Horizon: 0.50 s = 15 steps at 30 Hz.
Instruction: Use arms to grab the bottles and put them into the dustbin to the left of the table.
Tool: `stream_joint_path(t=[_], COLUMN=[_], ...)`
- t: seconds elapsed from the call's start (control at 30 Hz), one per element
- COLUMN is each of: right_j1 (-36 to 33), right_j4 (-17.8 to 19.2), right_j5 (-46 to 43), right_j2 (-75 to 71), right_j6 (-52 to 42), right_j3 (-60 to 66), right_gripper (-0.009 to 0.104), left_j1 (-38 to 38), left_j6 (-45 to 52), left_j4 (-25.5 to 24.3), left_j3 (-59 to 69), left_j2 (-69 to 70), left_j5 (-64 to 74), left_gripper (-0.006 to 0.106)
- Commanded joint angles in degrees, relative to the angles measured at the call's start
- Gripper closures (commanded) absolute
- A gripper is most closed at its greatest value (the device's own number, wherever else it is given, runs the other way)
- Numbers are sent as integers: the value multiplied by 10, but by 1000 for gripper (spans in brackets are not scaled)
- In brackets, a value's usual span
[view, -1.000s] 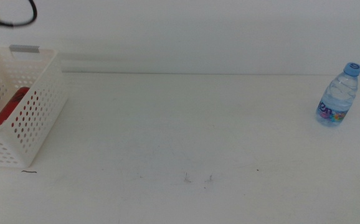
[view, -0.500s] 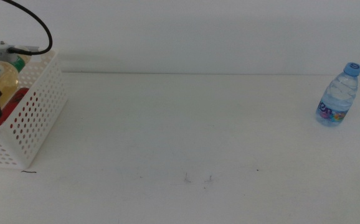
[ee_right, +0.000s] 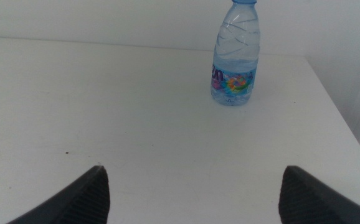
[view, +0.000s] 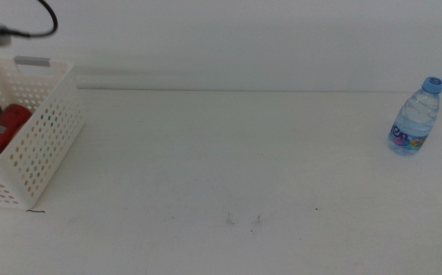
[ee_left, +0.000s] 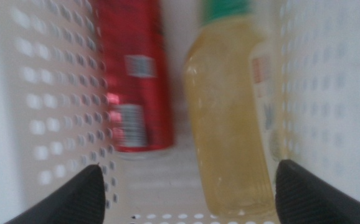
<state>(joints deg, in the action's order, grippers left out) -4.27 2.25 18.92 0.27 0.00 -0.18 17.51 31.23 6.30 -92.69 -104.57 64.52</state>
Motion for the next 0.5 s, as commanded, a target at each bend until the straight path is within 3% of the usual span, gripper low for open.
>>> stream_joint_path(t=[0.0, 0.27, 0.47], right_j1=[3, 3, 3], right_j4=[3, 3, 3], right_j5=[-9, -9, -9], right_j2=[-3, -3, -3], right_j6=[-3, -3, -3], right_j3=[2, 2, 2], right_gripper=[4, 4, 4], left_j1=[-11, -32, -99], left_j6=[-16, -19, -15], left_j4=[9, 118, 182], left_j3=[-6, -6, -6], left_j2=[47, 165, 253], left_j5=[-10, -9, -5], left_gripper=[7, 7, 7])
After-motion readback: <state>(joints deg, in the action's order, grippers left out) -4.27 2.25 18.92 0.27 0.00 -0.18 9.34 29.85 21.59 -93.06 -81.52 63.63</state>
